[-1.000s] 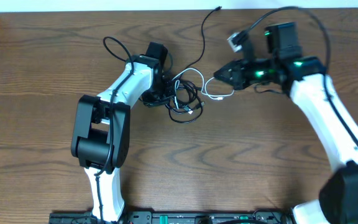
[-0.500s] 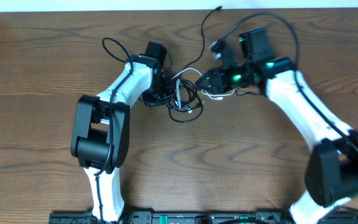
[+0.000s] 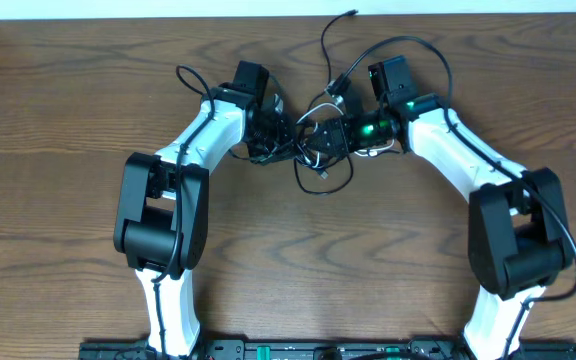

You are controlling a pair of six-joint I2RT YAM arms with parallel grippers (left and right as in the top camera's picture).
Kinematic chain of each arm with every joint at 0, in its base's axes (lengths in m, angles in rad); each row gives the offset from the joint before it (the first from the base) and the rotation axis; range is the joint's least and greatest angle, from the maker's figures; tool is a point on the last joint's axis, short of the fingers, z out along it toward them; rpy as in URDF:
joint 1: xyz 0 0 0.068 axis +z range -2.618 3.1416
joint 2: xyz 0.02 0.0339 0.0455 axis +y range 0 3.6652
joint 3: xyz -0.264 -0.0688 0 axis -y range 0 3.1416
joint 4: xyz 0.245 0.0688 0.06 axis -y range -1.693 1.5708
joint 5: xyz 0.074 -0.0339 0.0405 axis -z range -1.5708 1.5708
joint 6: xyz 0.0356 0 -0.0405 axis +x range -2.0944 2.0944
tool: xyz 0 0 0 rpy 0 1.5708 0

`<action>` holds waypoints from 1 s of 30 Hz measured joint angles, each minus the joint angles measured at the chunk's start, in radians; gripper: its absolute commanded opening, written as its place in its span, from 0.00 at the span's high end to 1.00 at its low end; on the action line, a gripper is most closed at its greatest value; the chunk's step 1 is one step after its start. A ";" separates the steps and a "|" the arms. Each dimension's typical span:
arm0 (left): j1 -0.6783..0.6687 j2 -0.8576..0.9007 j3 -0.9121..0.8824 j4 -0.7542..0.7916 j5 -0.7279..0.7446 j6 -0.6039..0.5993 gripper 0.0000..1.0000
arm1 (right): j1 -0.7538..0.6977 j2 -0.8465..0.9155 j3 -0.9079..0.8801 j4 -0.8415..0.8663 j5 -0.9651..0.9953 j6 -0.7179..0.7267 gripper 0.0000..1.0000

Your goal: Untangle cables

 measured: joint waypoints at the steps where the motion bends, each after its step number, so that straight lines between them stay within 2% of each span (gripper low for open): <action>1: 0.000 0.000 0.000 0.001 0.005 0.000 0.92 | -0.002 0.011 0.000 0.000 0.000 0.000 0.57; 13: 0.000 0.000 0.000 -0.004 -0.048 -0.001 0.92 | -0.016 0.049 0.000 0.014 0.030 0.004 0.57; 20: 0.000 0.000 0.000 -0.005 -0.136 -0.076 0.93 | -0.005 0.079 0.000 0.090 0.039 0.040 0.58; 30: 0.000 0.000 0.000 -0.005 -0.168 -0.153 0.92 | 0.047 0.136 0.000 0.211 -0.012 0.126 0.62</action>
